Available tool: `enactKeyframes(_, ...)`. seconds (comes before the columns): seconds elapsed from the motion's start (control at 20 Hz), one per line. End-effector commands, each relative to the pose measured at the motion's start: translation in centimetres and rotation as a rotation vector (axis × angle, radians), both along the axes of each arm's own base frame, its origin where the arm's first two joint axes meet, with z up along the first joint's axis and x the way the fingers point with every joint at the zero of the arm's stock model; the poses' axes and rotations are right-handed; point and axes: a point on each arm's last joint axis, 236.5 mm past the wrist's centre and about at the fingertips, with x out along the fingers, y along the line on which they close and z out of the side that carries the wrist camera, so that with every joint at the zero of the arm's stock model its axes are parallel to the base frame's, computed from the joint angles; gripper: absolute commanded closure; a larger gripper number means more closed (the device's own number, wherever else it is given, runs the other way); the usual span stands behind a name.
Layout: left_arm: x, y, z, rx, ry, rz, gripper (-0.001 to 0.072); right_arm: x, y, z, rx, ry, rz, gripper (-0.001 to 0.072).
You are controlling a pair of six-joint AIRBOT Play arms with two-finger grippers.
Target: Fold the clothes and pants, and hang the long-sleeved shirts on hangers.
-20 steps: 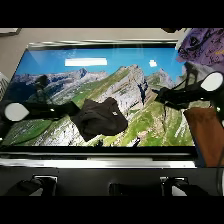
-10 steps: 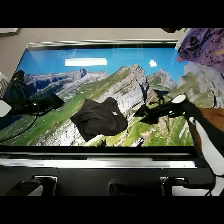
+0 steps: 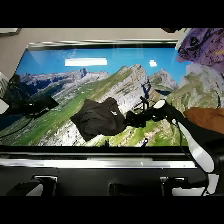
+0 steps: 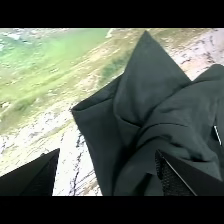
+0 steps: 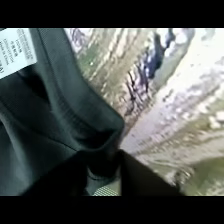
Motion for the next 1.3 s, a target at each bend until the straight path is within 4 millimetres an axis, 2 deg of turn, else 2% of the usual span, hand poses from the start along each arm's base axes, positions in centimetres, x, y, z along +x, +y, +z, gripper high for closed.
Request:
enactKeyframes(0.0, -0.8, 1.7, -2.1, -0.006, 0.062, 0.051, -0.0013, 0.0, 0.7, 0.1, -0.002, -0.012, 0.001, 0.0678)
enactKeyframes(0.1, -1.0, 1.4, -4.4, -0.051, 0.099, 0.053, -0.0013, 0.2, 0.5, 0.7, -0.009, -0.034, 0.008, 0.068)
enactKeyframes(0.35, 1.6, -3.3, -10.4, -0.284, 0.155, -0.023, -0.001, -0.6, 0.6, 2.3, 0.004, -0.032, 0.032, 0.068)
enactKeyframes(0.4, 1.9, -3.8, -11.6, -0.314, 0.173, -0.024, 0.0004, -0.9, 0.7, 2.4, 0.007, -0.021, 0.036, 0.068)
enactKeyframes(0.5, 1.8, -3.9, -14.0, -0.332, 0.23, -0.008, 0.0117, -1.2, 0.7, 2.5, 0.01, -0.007, 0.035, 0.068)
enactKeyframes(0.55, 1.7, -3.9, -14.9, -0.333, 0.249, -0.003, 0.0117, -1.2, 0.7, 2.5, 0.011, -0.006, 0.034, 0.068)
enactKeyframes(0.7, 1.8, -3.7, -16.2, -0.331, 0.268, 0.014, 0.0117, -1.3, 0.7, 2.5, 0.012, 0.0, 0.032, 0.068)
enactKeyframes(0.9, 2.5, -3.8, -16.7, -0.325, 0.25, 0.025, 0.0124, -1.1, 0.8, 3.6, 0.018, -0.024, 0.034, 0.068)
enactKeyframes(1.05, 3.0, -4.8, -17.0, -0.334, 0.237, 0.031, 0.0647, -0.5, 0.8, 5.3, 0.023, -0.084, 0.021, 0.068)
enactKeyframes(1.1, 3.1, -5.1, -16.9, -0.328, 0.23, 0.024, 0.0689, -0.2, 0.7, 5.9, 0.025, -0.104, 0.012, 0.068)
enactKeyframes(1.25, 3.3, -5.4, -15.7, -0.334, 0.217, -0.006, 0.0693, 0.7, 0.5, 8.3, 0.026, -0.181, -0.012, 0.0681)
